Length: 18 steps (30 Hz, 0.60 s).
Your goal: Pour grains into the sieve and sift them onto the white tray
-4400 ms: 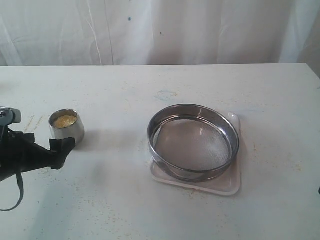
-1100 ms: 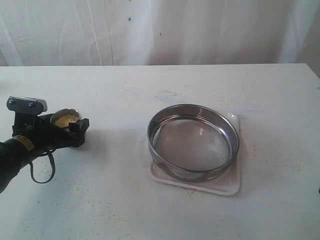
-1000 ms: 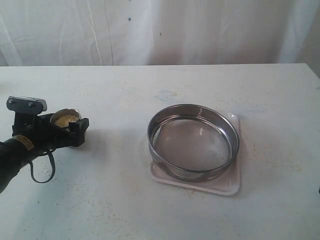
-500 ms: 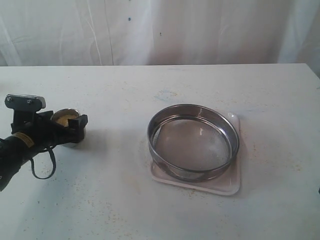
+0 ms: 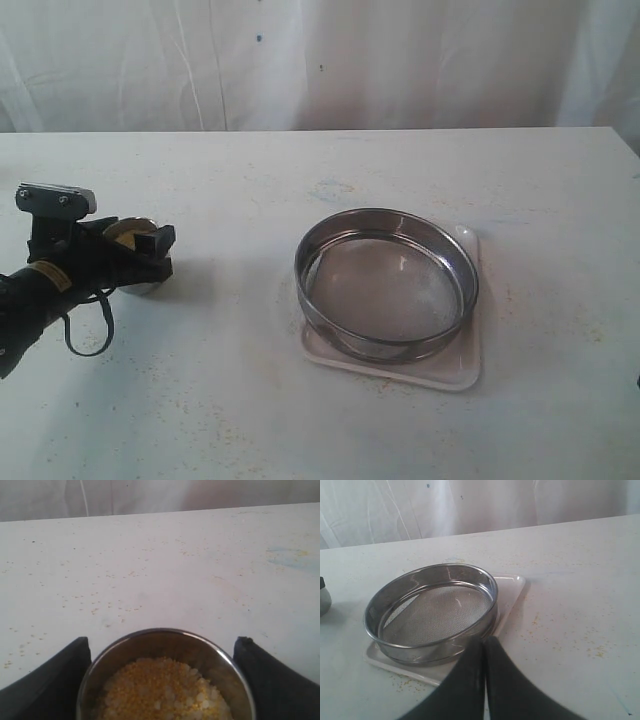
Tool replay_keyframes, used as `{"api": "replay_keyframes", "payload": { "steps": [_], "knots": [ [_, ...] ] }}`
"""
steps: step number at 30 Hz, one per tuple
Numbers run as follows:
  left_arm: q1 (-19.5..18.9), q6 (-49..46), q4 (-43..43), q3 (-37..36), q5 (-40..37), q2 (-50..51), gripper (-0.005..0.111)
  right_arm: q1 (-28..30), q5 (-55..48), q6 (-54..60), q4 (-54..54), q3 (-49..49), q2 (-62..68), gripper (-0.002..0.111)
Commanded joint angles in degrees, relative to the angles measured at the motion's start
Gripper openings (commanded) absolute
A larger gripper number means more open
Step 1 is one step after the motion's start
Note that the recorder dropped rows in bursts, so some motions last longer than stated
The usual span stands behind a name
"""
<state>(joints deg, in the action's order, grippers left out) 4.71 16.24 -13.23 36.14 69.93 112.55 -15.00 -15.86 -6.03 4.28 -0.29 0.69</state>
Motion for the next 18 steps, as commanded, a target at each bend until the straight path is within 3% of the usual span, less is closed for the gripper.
{"api": "replay_keyframes", "payload": {
  "steps": [1, 10, 18],
  "knots": [
    [0.11, 0.73, -0.51, -0.05, 0.03, 0.15, 0.080, -0.31, 0.48, -0.11, 0.08, 0.29, -0.14, 0.000],
    [0.11, 0.73, 0.38, -0.05, -1.02, 0.15, 0.094, -0.31, 0.48, -0.11, 0.08, 0.29, -0.14, 0.000],
    [0.11, 0.73, -0.30, -0.56, -2.08, 0.15, 0.095, -0.31, 0.48, -0.11, 0.08, 0.29, -0.14, 0.000]
  ]
}}
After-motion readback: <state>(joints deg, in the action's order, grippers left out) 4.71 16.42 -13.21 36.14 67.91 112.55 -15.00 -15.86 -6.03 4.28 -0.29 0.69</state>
